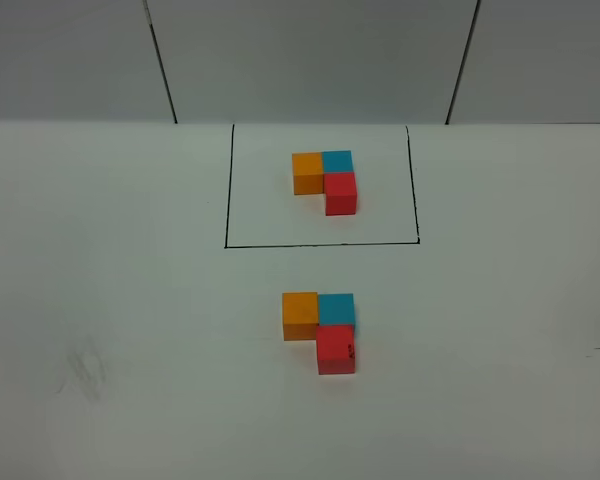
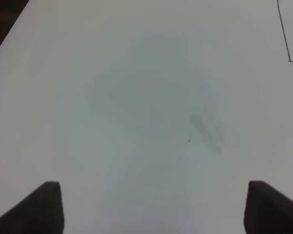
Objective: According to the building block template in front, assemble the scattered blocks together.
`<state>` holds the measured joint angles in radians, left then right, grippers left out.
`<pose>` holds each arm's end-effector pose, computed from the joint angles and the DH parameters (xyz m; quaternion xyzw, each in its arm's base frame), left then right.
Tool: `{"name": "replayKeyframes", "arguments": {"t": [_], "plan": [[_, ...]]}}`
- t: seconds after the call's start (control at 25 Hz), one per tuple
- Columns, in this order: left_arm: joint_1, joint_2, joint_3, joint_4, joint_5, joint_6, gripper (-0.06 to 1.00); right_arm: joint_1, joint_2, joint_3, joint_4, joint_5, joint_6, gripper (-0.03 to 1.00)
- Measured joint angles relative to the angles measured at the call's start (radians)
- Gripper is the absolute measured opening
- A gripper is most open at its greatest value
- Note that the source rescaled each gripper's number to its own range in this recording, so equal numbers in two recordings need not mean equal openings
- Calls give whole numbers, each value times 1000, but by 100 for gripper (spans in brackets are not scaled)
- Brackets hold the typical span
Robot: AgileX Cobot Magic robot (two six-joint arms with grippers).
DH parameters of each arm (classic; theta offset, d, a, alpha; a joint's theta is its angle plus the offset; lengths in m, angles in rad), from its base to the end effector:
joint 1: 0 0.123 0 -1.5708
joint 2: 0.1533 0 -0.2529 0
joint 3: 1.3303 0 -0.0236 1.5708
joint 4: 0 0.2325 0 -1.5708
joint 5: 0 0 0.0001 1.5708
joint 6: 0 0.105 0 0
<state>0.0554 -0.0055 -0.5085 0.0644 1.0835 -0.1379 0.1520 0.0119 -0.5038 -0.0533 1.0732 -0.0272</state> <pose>0.0207 0.0071 0.2626 -0.0843 0.8509 0.0108 0.5184 0.0250 -0.0011 0.2618 -0.0757 0.8549 0.0054 0.5132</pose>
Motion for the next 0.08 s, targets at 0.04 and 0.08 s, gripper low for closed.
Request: {"name": "replayKeyframes", "arguments": {"t": [0.04,0.08], "plan": [[0,0,0,0,0,0,64,0,0,0,0,0,0,79],[0,0,0,0,0,0,64,0,0,0,0,0,0,79]]}}
